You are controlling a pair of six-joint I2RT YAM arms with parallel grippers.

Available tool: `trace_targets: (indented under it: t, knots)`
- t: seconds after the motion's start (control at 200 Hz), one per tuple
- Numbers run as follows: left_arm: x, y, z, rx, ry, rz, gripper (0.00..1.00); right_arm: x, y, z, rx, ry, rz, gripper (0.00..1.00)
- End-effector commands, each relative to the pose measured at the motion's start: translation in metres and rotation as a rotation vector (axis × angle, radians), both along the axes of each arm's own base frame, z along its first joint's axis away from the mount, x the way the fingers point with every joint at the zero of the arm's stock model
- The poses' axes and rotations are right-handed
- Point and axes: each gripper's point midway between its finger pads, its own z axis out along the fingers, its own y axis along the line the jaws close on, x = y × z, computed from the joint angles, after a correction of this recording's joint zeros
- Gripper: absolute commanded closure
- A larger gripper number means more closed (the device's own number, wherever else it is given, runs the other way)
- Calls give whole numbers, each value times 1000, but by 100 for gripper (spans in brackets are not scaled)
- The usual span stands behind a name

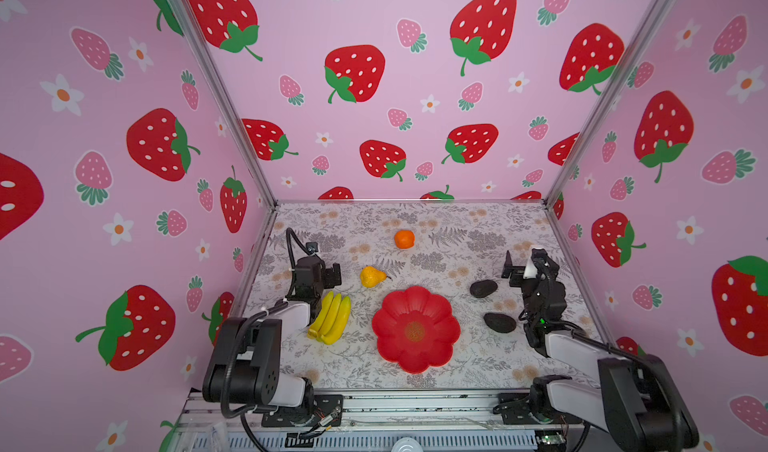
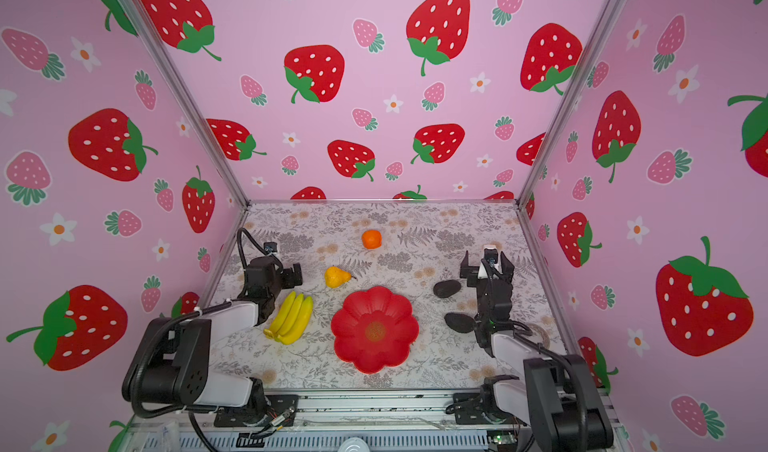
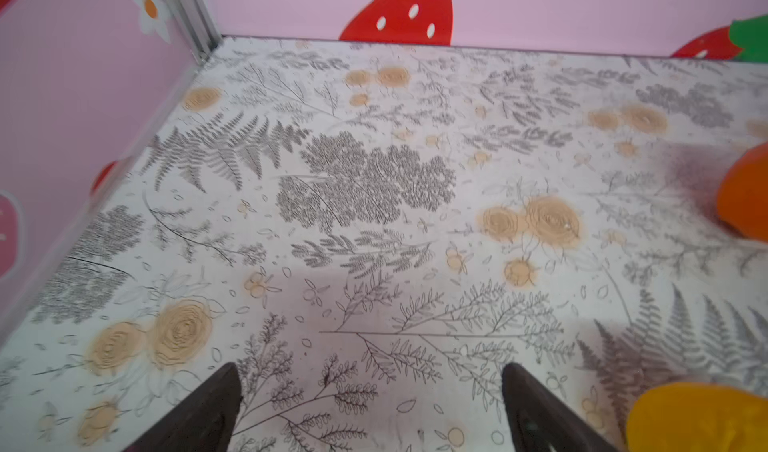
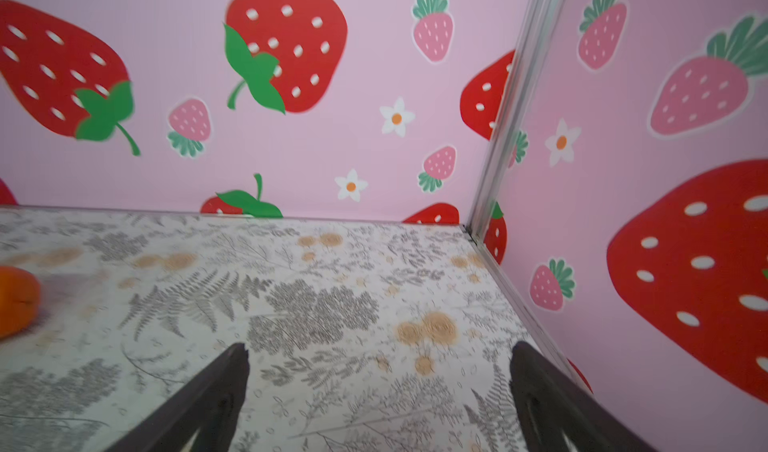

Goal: Place and organize the fake fruits in the fruit bowl
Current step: 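Grasp the yellow bananas with the left gripper while the right moves over the bowl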

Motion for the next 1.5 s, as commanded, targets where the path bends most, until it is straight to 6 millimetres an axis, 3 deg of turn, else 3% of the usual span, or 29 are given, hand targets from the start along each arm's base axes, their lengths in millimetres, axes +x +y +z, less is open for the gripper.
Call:
trace_targets:
  t: [0.0, 0.115, 0.23, 0.405, 0.515, 0.625, 0.831, 1.076, 1.496]
  knots:
    - [-26, 20, 37, -28, 86, 262, 6, -12, 61, 5, -51, 45, 274, 1]
    - [-68, 16, 63, -76, 222, 410, 10, -35, 128, 2, -65, 101, 560, 1]
    - [-130, 18, 63, -77, 399, 548, 14, -77, 184, -1, -70, 125, 824, 1]
    - [-200, 3, 51, -101, 415, 634, 19, -150, 243, -11, -122, 82, 1163, 1]
    - [-223, -11, 49, -134, 430, 619, 20, -190, 269, -16, -159, 49, 1306, 1]
    - [-234, -15, 42, -138, 453, 625, 21, -210, 275, -21, -162, 6, 1340, 1]
    - [-240, -26, 20, -155, 471, 648, 24, -211, 270, -21, -167, 11, 1325, 1]
    - [-223, -35, 1, -192, 390, 640, 25, -213, 269, -21, -155, 10, 1328, 1]
    - [-213, -35, -37, -122, 475, 680, 27, -208, 277, -34, -155, 56, 1335, 1]
